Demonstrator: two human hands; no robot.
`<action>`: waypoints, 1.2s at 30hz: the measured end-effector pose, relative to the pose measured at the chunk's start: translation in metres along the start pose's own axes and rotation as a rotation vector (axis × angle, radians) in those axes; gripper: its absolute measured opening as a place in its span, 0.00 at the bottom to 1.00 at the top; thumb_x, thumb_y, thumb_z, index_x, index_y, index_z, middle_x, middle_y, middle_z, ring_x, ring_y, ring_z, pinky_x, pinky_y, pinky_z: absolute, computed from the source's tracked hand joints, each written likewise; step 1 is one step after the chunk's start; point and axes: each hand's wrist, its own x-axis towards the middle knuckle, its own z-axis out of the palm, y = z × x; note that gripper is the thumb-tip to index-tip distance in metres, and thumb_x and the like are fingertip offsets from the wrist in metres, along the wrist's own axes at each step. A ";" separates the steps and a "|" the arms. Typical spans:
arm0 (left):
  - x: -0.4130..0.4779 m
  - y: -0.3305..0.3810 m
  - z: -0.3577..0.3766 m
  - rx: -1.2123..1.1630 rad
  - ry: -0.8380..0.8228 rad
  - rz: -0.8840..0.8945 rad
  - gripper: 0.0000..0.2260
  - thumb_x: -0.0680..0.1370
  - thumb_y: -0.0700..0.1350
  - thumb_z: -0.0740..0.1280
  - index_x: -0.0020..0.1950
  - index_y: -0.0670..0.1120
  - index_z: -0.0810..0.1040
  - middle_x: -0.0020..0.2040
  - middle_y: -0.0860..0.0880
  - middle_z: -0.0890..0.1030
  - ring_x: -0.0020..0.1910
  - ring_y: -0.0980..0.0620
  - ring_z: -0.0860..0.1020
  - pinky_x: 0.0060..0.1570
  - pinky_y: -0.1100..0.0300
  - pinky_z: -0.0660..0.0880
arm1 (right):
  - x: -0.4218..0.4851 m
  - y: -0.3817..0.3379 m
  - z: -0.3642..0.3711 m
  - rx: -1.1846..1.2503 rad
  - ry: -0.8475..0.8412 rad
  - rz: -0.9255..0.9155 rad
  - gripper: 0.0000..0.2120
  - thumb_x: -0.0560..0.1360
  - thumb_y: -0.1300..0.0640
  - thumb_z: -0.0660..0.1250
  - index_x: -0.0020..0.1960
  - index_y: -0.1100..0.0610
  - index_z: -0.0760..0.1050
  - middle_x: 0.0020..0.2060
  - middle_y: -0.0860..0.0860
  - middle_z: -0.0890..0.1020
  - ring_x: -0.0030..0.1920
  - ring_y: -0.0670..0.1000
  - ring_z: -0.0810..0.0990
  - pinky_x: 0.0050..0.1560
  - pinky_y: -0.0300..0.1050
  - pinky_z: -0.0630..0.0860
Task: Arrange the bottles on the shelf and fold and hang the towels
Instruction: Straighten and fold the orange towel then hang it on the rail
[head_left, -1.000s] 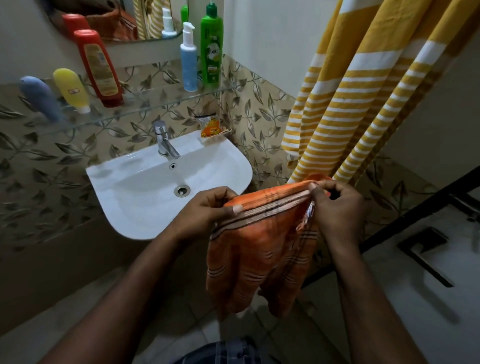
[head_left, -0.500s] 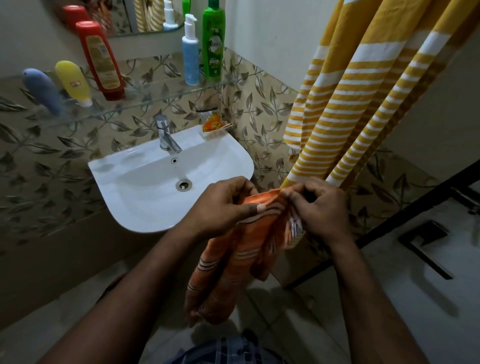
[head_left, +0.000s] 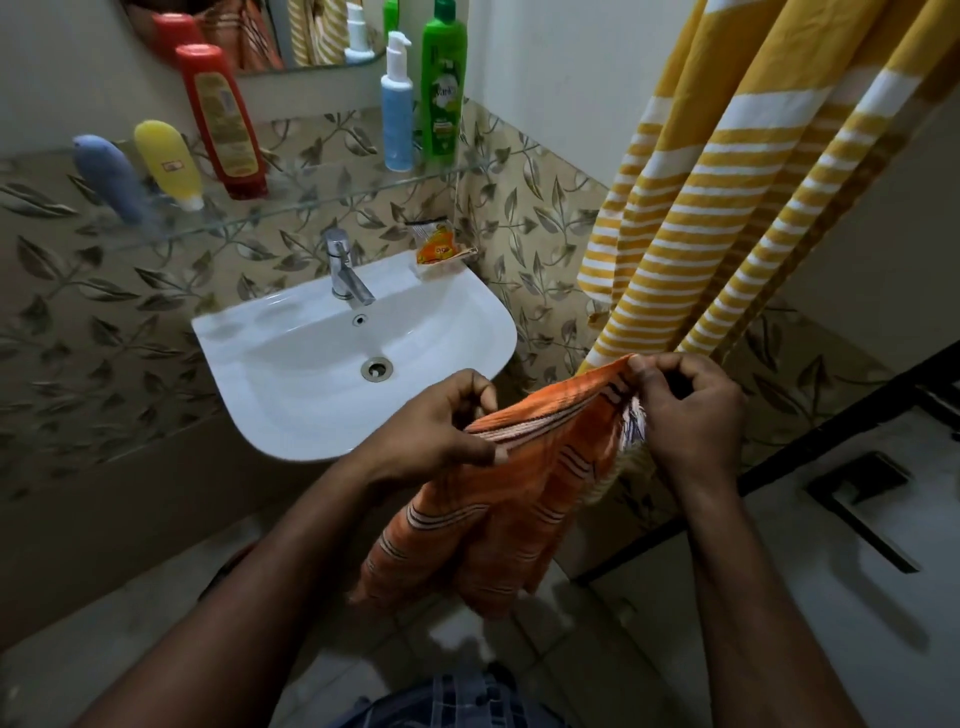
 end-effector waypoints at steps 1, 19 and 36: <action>0.000 -0.001 0.000 0.030 -0.015 -0.026 0.20 0.66 0.40 0.80 0.53 0.48 0.76 0.43 0.43 0.79 0.41 0.45 0.79 0.44 0.47 0.78 | 0.001 -0.004 -0.002 0.027 -0.035 -0.038 0.07 0.77 0.54 0.74 0.41 0.55 0.82 0.40 0.50 0.84 0.44 0.51 0.83 0.48 0.50 0.81; -0.009 -0.024 -0.012 0.034 -0.169 -0.217 0.21 0.71 0.48 0.79 0.45 0.32 0.76 0.39 0.42 0.80 0.39 0.49 0.79 0.44 0.58 0.74 | 0.018 -0.010 -0.013 -0.030 0.039 -0.118 0.06 0.77 0.55 0.75 0.42 0.53 0.82 0.40 0.47 0.81 0.43 0.45 0.79 0.45 0.31 0.72; 0.005 0.017 0.028 0.347 0.197 0.257 0.04 0.72 0.37 0.71 0.43 0.46 0.82 0.37 0.50 0.83 0.37 0.54 0.81 0.39 0.57 0.77 | -0.012 -0.016 0.029 -0.039 -0.644 -0.369 0.14 0.74 0.56 0.77 0.59 0.54 0.86 0.49 0.45 0.81 0.51 0.44 0.79 0.52 0.33 0.73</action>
